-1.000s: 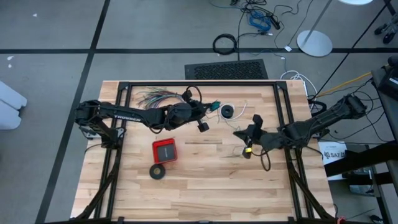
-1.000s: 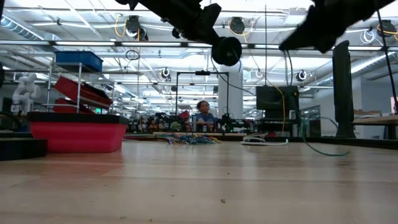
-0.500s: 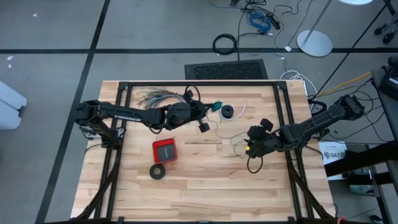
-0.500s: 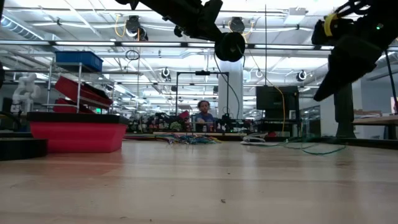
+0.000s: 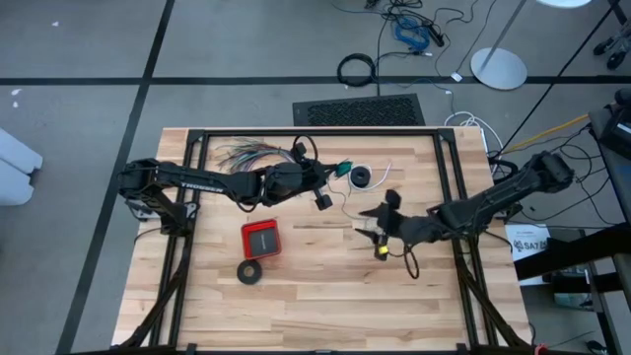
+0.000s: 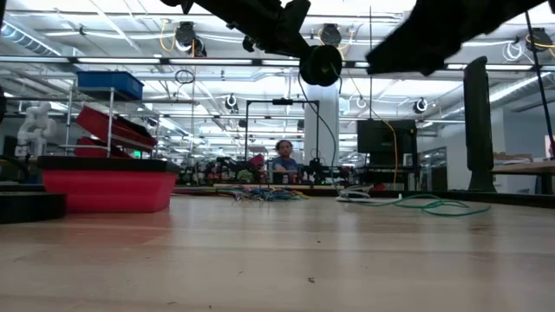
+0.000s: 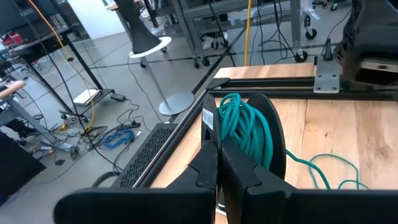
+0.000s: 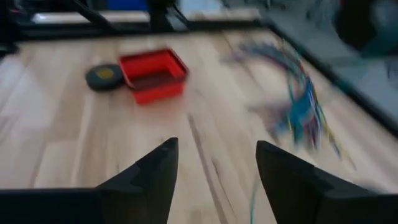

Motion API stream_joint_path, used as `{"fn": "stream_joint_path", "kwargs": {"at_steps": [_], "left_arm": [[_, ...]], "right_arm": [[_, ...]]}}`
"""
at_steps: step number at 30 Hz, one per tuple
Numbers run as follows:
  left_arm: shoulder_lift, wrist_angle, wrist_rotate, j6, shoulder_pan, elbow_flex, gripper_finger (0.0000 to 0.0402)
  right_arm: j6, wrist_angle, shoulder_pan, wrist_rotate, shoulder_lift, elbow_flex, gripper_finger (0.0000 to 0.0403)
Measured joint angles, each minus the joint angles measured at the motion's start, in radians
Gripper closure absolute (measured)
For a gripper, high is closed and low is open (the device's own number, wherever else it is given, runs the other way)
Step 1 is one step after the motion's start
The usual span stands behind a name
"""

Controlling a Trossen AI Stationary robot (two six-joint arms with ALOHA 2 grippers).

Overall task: Coil cords
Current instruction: Uncoil the green wire from the spool

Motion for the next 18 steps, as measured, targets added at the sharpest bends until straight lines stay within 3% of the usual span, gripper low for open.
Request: {"fn": "stream_joint_path", "kwargs": {"at_steps": [11,18], "left_arm": [[0.0,0.007,0.056,-0.051,-0.021,0.0,0.0397],[0.0,0.01,0.058,-0.07,-0.029,0.0,0.0397]], "right_arm": [[-0.308,0.4,-0.112,0.107,0.237,0.0,0.0225],[-0.332,0.534,-0.176,0.109,0.324,0.001,0.0251]]}}
